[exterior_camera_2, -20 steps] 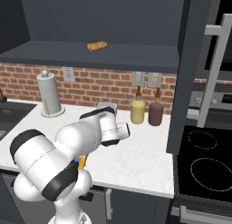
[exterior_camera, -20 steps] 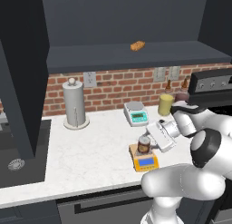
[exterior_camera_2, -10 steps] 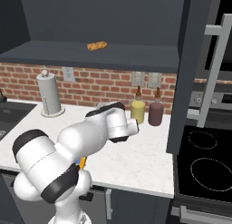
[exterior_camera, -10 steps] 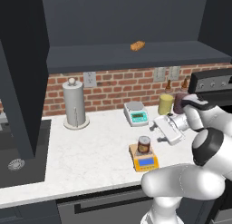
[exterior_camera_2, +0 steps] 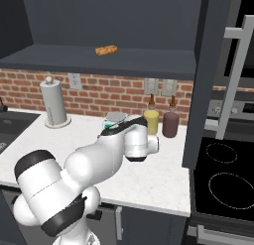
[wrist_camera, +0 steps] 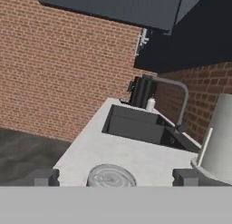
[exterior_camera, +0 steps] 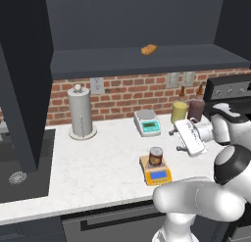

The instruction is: Pick the canned food and place it on the digital scale for weighing, and close the cabinet.

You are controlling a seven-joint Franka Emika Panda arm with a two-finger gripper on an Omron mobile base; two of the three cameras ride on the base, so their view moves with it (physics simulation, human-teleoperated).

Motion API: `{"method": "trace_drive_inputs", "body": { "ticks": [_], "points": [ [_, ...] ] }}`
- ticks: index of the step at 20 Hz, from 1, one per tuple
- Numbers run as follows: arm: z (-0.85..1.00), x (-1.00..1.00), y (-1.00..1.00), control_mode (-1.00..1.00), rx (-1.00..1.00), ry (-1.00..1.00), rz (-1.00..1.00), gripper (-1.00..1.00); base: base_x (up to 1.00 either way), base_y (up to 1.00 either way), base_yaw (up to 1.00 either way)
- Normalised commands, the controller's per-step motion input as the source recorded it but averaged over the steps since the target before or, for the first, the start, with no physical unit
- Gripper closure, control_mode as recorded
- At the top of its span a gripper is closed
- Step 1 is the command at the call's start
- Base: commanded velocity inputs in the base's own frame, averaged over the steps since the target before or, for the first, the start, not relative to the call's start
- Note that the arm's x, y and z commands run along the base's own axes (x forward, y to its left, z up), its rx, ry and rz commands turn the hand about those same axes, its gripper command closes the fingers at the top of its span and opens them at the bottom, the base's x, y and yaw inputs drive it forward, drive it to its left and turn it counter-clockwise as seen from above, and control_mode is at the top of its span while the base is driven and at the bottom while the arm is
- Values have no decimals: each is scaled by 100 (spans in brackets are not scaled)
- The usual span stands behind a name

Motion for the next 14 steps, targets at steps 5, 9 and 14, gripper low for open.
{"method": "trace_drive_inputs", "body": {
  "ticks": [5, 9, 14],
  "points": [
    [43, 0, -50, -100, 22, -17, -5, -100, 0, 0, 0],
    [41, 0, -57, -100, 16, -26, -5, -100, 0, 0, 0],
    [45, 3, -65, -100, 13, -25, -10, -100, 0, 0, 0]
  ]
}}
